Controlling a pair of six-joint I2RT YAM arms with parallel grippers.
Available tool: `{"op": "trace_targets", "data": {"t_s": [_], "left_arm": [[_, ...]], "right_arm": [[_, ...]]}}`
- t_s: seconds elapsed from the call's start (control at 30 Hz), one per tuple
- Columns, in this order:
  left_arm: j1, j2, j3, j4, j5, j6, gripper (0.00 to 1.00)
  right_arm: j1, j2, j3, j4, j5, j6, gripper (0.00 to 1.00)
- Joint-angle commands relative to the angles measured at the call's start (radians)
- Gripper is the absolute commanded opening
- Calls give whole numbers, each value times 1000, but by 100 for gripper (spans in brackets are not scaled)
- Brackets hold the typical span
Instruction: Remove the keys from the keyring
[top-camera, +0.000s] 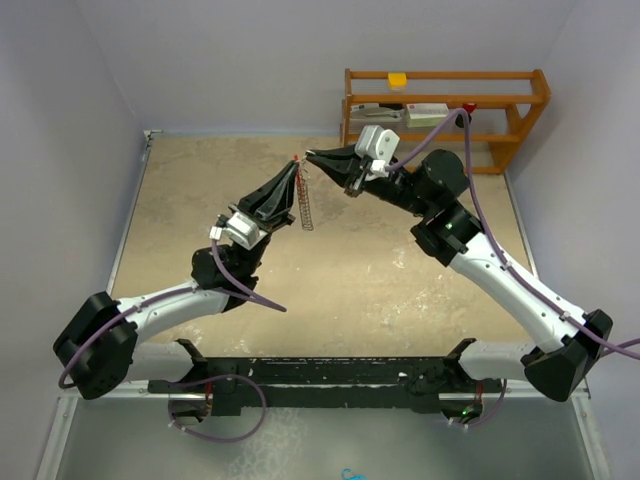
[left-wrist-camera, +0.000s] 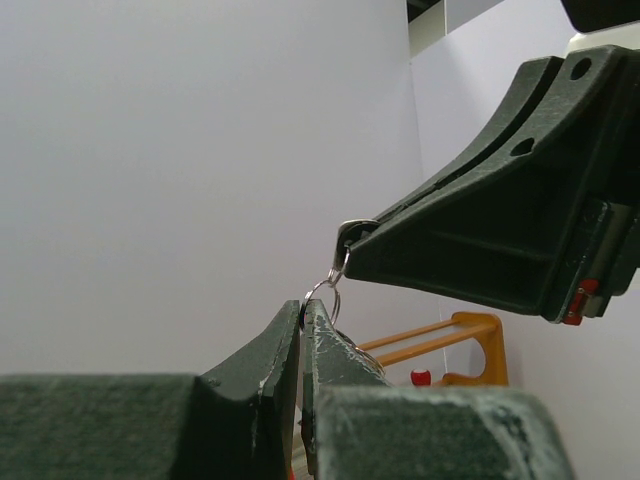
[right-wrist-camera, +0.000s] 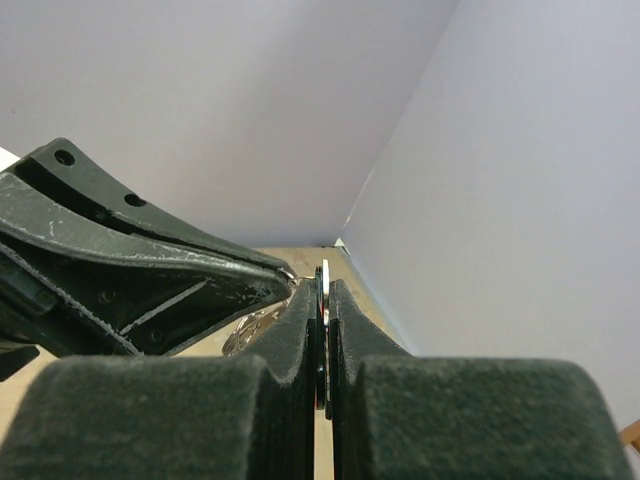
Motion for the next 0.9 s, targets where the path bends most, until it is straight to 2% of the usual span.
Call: {"op": "trace_targets", "data": {"t_s": [0.0,0.53,0.77,0.87], "left_arm": [[4,-23,-17,199,31,-29,0],[-2,-140,-29,199,125,-14,0],[-2,-123,-35,197,6,-7,0],[-2,-134,-38,135,-36,35,0]], "right_arm": [[-4,-9,62,75,-5,-8,0],[-6,38,38,82,-3,13,0],[-5,21,34,86,16,11,0],[-4,10,34,81,26,-6,0]]}}
